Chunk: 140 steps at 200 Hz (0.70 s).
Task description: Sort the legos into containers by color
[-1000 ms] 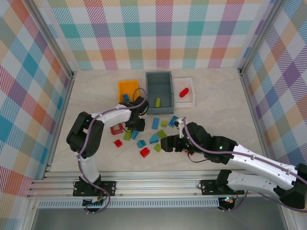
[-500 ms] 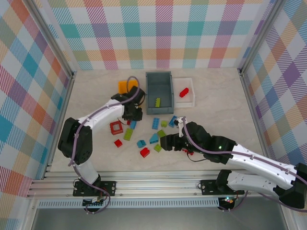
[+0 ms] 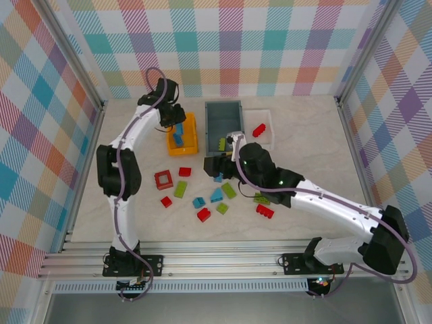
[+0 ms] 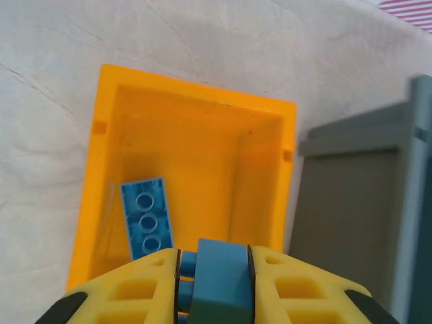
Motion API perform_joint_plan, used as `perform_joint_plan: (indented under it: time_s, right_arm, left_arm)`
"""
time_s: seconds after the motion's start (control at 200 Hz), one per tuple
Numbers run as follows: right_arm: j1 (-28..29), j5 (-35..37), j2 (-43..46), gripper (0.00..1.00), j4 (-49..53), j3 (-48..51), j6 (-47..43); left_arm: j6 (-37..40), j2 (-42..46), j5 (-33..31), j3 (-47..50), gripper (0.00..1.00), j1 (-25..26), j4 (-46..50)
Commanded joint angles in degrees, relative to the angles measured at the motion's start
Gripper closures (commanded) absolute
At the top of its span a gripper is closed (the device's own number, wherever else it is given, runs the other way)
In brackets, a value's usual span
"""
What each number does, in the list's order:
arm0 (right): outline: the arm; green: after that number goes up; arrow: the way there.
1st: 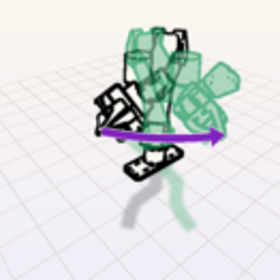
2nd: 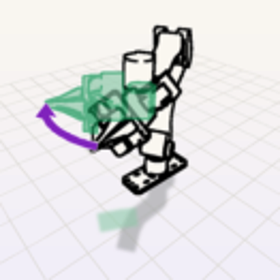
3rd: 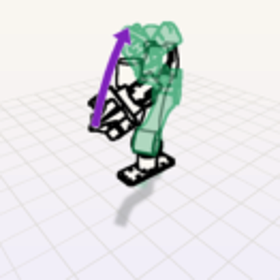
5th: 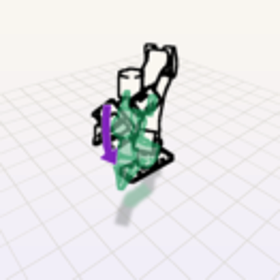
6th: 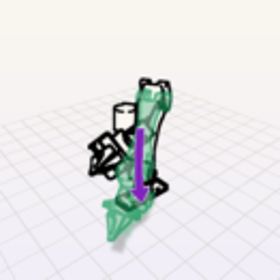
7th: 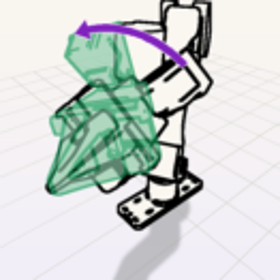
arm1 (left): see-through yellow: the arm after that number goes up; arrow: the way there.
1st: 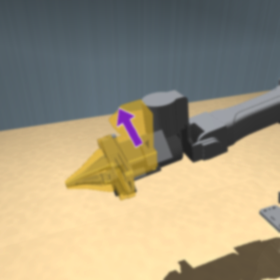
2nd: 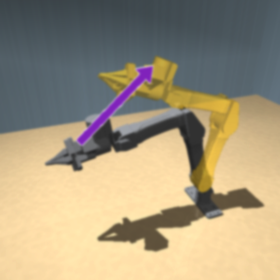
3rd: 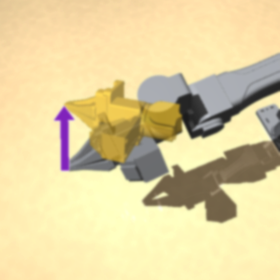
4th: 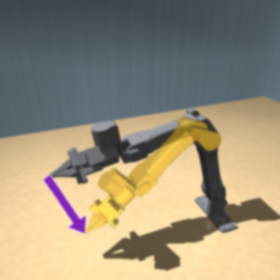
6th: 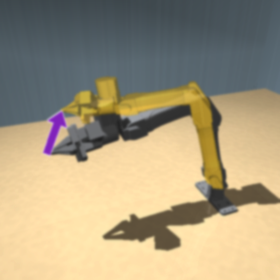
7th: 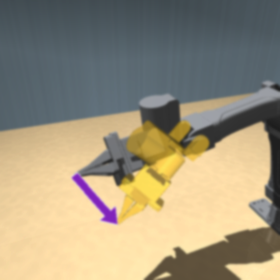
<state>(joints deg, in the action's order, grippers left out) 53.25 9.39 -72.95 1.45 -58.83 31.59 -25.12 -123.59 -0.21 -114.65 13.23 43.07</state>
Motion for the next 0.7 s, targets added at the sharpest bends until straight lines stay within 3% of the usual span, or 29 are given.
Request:
perform_joint_plan:
  time_s: [0.0, 0.13, 0.32, 0.56, 0.695]
  right_arm:
    - [-0.92, -1.61, -0.78, 0.23, -4.35, -2.87, -1.54]
    - [-1.90, -2.59, -1.05, 0.23, -4.15, -2.31, -1.01]
    - [-2.54, -2.72, -0.74, 0.22, -2.51, -0.68, -0.66]
    - [-2.50, -2.95, -4.95, 0.24, 4.35, -3.43, -1.98]
    - [-0.69, -3.71, -13.75, 0.36, 11.58, -11.31, -2.75]
  left_arm:
    - [-3.72, -4.31, 3.13, -4.93, 0.85, -0.83, 1.43]
    - [-5.97, -7.71, 5.46, -6.22, 0.81, -1.71, 0.41]
    - [-6.47, -5.77, 7.73, -4.38, 0.58, -1.81, -0.60]
    - [-7.17, 7.04, 6.34, 3.16, 0.54, -1.74, -1.22]
    - [-7.71, 20.60, 2.88, 13.87, 0.54, -1.63, -1.56]
